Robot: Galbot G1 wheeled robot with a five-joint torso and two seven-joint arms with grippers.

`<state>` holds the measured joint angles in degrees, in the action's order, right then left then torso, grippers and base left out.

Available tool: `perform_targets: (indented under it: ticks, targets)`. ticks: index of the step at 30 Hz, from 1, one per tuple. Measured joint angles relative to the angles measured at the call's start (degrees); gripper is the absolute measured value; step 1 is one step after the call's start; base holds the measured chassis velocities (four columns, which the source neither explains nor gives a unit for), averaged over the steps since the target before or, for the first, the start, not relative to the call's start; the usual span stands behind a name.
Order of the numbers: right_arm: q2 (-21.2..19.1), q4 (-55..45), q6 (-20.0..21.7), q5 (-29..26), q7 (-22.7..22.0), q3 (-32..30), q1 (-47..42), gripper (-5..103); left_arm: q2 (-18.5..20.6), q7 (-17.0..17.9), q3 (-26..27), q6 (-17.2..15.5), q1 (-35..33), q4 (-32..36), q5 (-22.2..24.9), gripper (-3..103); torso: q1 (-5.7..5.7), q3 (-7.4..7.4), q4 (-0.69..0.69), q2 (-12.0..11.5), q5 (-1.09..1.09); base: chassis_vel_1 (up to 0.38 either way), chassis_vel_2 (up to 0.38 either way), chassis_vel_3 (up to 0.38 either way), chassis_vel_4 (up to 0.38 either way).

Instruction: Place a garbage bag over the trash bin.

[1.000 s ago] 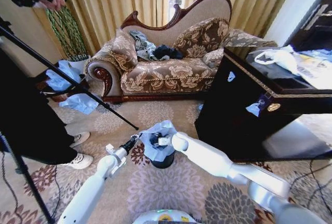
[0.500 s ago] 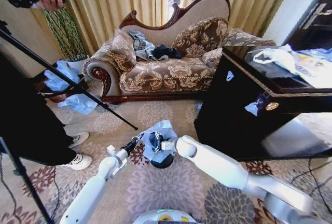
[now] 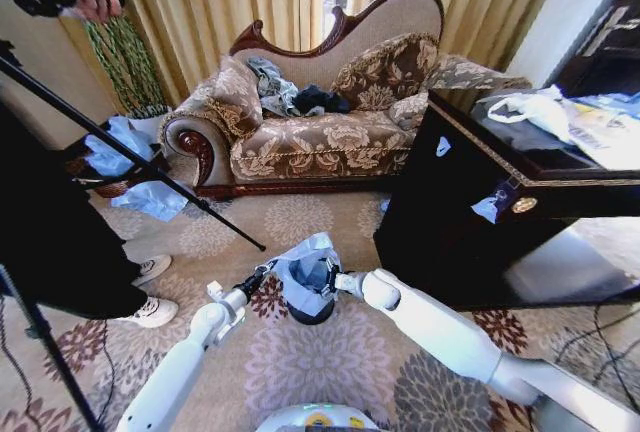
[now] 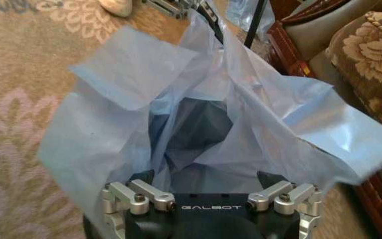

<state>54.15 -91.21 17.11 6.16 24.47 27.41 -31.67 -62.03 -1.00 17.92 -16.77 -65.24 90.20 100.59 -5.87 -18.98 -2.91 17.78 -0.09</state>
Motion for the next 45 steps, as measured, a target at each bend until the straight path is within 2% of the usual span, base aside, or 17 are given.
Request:
perform_targets:
  ticks: [5,8,18,21,26,30,33,36,39,44,45]
  targets:
    - [-4.44,-5.6,1.87,-3.01,-0.49,-0.18,-1.44,100,0.79,-0.38,-0.18,-0.06,-0.32,-0.04,-0.42,0,0.0,0.0,0.0,0.0,-0.01,0.0,0.0,0.0,0.0]
    - [-5.42,-7.15,2.22,-3.37,-0.78,-1.15,-3.08,100,1.15,-0.62,-0.38,-0.11,-0.16,-0.36,-0.83,0,0.0,0.0,0.0,0.0,0.0,0.0,0.0,0.0,0.0]
    - [-5.11,-8.75,2.49,-3.1,-2.41,-6.57,-11.37,100,3.35,-1.64,-1.12,-0.63,-0.91,0.59,-2.96,0,0.0,0.0,0.0,0.0,0.03,0.0,0.0,0.0,0.0]
    - [-6.53,-10.96,2.5,-3.1,-2.52,-8.83,-14.31,100,4.0,-2.21,-1.27,-0.95,-1.11,1.21,-4.3,0,0.0,0.01,0.0,0.01,-0.02,0.0,0.0,0.0,0.0]
    - [-6.59,-11.6,2.5,-2.95,-2.74,-10.08,-16.63,100,4.53,-2.42,-1.27,-1.34,-1.24,1.9,-4.52,0,0.0,0.0,0.0,0.01,0.0,0.0,0.0,0.0,0.0]
    - [-6.48,-13.76,2.36,-2.99,-3.59,-13.17,-20.9,100,5.97,-3.37,-1.26,-1.61,-1.8,2.58,-6.8,0,0.0,0.0,0.0,0.01,0.01,0.0,0.0,0.0,0.0]
    - [-8.81,-18.66,1.81,-4.77,-5.78,-16.81,-24.81,100,6.74,-3.52,-1.1,-1.49,-1.03,1.76,-7.28,0,0.0,0.0,0.0,0.01,-0.02,0.0,0.0,0.0,0.0]
    - [-9.55,-20.19,1.67,-5.79,-6.73,-17.61,-25.75,100,6.87,-3.52,-1.05,-1.45,-0.62,1.54,-7.29,0,0.0,0.0,-0.01,0.01,-0.01,0.0,0.0,0.0,0.0]
    - [-10.85,-24.42,1.62,-9.6,-9.61,-19.49,-28.1,100,6.99,-3.32,-1.09,-1.4,-0.16,1.57,-7.28,0,0.0,0.0,0.0,0.01,-0.01,0.0,0.0,0.0,0.0]
    - [-10.25,-27.11,1.72,-12.11,-12.33,-19.39,-31.16,102,6.51,-3.16,-1.79,-1.24,-0.18,1.17,-8.6,0,0.0,0.01,0.0,0.01,-0.02,0.0,0.0,0.0,0.0]
    - [-9.17,-27.18,1.64,-13.09,-13.54,-18.66,-31.94,99,6.37,-3.12,-1.95,-1.19,-0.08,0.88,-8.82,0,0.0,0.0,0.0,0.01,0.01,0.0,0.0,0.0,0.0]
